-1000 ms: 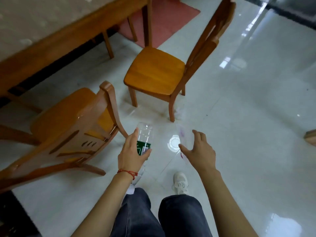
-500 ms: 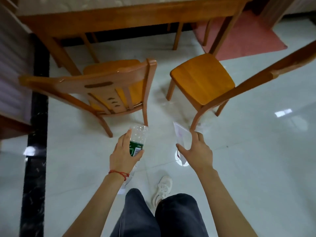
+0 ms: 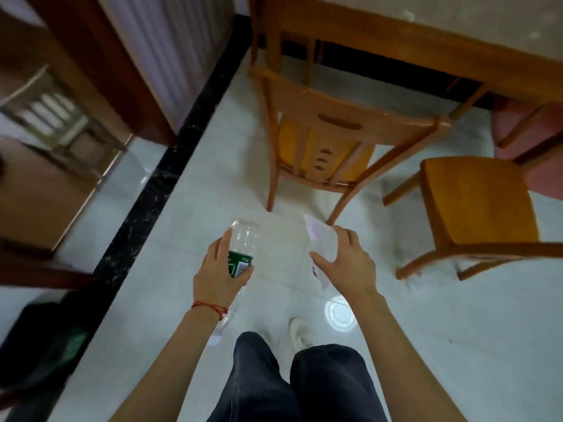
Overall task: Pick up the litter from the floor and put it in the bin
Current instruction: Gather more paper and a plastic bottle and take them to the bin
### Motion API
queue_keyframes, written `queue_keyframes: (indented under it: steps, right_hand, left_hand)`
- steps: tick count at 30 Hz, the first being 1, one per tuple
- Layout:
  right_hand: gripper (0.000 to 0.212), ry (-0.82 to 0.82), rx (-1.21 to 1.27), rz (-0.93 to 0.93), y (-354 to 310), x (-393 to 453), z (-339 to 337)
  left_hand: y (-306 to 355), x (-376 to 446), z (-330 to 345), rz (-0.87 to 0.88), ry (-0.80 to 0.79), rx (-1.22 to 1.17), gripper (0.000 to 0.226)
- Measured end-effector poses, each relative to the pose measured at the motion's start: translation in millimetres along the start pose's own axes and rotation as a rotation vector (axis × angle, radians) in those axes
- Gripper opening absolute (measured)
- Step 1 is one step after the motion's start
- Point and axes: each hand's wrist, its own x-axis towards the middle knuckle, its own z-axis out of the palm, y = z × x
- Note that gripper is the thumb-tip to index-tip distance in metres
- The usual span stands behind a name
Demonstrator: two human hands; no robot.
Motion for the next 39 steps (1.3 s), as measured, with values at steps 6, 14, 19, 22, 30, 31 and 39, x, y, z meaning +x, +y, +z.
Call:
queue_keyframes:
  steps: [6, 14, 19, 22, 30, 31, 39]
  right_hand:
    - [0.069, -0.151, -0.045, -0.36, -66, 17, 23]
    - [0.068, -0.345, -0.125, -0.784, -131, -16, 59]
    - [0.065, -0.438, -0.15, -0.981, -174, -64, 88]
    - [0.065, -0.497, -0.184, -1.085, -204, -100, 110]
    - [0.068, -0.537, -0.245, -1.234, -305, -185, 185]
    - [0.069, -0.535, -0.249, -1.23, -319, -193, 194]
    - [0.07, -0.533, -0.25, -1.192, -408, -224, 245]
  left_hand:
    - [-38, -57, -30, -0.301, 0.247, -0.027, 0.08]
    - [-58, -166, -48, -0.72, 0.537, -0.02, 0.079]
    - [-75, -238, -59, -0.899, 0.668, -0.034, 0.079]
    - [-93, -273, -71, -0.994, 0.743, -0.035, 0.078]
    - [-182, -335, -124, -1.095, 0.817, -0.066, 0.08]
    - [-195, -340, -134, -1.1, 0.82, -0.071, 0.08]
    - [-289, -346, -199, -1.075, 0.8, -0.102, 0.079]
